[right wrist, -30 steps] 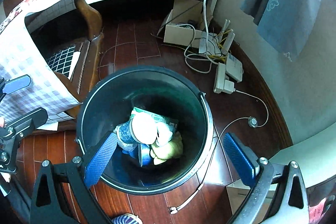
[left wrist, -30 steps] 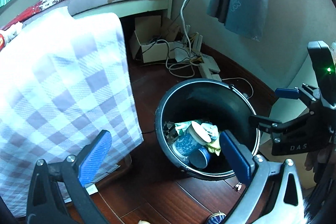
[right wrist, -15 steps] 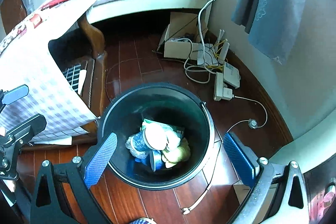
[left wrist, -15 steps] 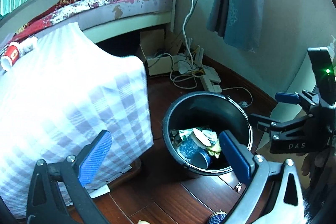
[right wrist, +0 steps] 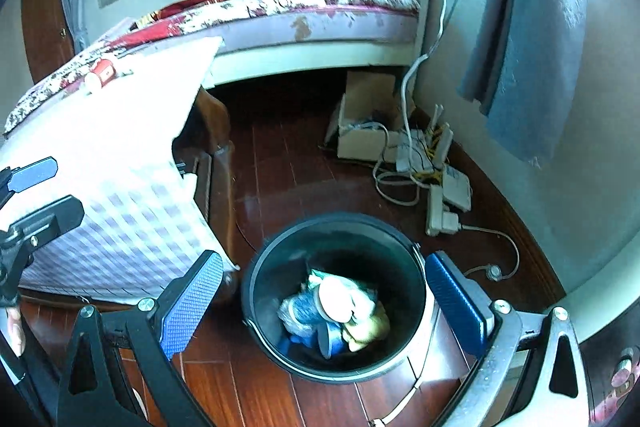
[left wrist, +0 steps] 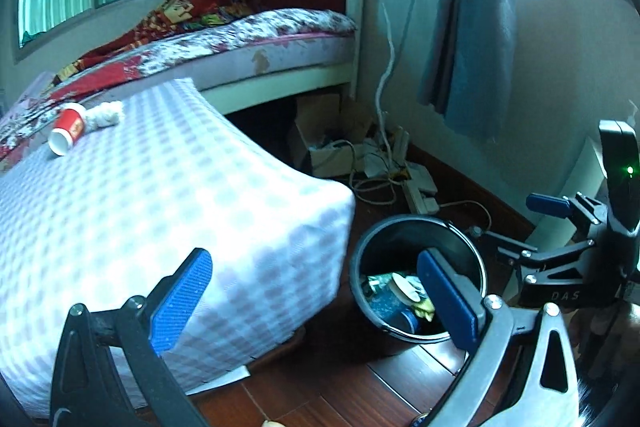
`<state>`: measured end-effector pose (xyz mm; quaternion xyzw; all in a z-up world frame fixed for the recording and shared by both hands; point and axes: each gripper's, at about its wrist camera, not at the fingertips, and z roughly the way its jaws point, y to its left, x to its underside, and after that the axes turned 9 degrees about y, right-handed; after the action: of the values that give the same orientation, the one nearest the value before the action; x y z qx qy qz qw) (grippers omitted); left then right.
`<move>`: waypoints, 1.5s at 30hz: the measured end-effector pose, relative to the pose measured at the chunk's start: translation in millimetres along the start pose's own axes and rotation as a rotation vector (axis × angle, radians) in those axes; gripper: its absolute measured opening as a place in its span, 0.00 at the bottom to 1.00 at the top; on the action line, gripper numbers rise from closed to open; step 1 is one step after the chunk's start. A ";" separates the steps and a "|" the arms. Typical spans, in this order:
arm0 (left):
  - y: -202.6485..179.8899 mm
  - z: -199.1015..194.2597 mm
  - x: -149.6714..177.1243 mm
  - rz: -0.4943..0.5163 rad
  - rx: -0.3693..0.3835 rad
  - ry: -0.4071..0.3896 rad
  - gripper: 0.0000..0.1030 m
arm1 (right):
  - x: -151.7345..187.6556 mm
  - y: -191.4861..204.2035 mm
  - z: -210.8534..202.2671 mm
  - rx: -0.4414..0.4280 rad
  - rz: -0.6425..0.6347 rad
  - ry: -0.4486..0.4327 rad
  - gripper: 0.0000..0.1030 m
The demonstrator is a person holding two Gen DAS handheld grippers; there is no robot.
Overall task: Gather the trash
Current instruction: 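Move both tools back over the table toward the red cup and white cloth, then grasp the red paper cup with the left tool while the right tool grasps the white cloth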
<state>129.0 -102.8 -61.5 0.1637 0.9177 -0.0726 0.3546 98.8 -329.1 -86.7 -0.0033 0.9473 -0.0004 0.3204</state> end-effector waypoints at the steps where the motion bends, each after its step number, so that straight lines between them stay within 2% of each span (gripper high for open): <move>1: 5.8 -2.0 -1.9 -0.006 -0.008 -0.004 0.99 | -5.1 4.5 -1.8 -0.015 0.005 -0.006 0.99; 7: 48.1 -15.1 -15.2 -0.038 -0.065 -0.026 1.00 | -43.8 41.2 -18.3 -0.090 -0.006 -0.080 0.99; 11: 84.6 -22.2 -27.8 -0.073 -0.113 -0.036 0.99 | -74.3 72.3 -27.0 -0.140 -0.064 -0.118 0.99; 19: 190.5 -37.0 -50.4 -0.201 -0.231 -0.035 0.99 | -137.6 144.5 -18.2 -0.205 -0.228 -0.128 0.99; 24: 243.7 -32.6 -57.3 -0.262 -0.292 -0.033 0.99 | -175.0 191.4 15.3 -0.234 -0.286 -0.081 0.99; 30: 288.0 -8.2 -67.0 -0.299 -0.292 -0.018 0.98 | -216.8 243.1 65.9 -0.255 -0.376 -0.011 0.99; 37: 325.7 30.7 -91.6 -0.296 -0.279 0.023 0.94 | -267.3 292.9 113.5 -0.310 -0.458 0.005 0.99; 42: 350.6 64.0 -112.0 -0.286 -0.289 0.038 0.92 | -294.0 321.3 150.3 -0.333 -0.532 0.026 0.90; 44: 361.4 76.3 -119.3 -0.293 -0.273 0.037 0.91 | -299.4 327.3 167.3 -0.338 -0.559 0.045 0.81; 45: 364.7 81.3 -121.9 -0.300 -0.256 0.040 0.91 | -301.2 329.1 173.5 -0.342 -0.567 0.054 0.79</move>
<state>393.1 187.8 -45.5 -0.0198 0.9405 -0.0039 0.3393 441.5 2.2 -42.6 -0.3204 0.9032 0.0694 0.2771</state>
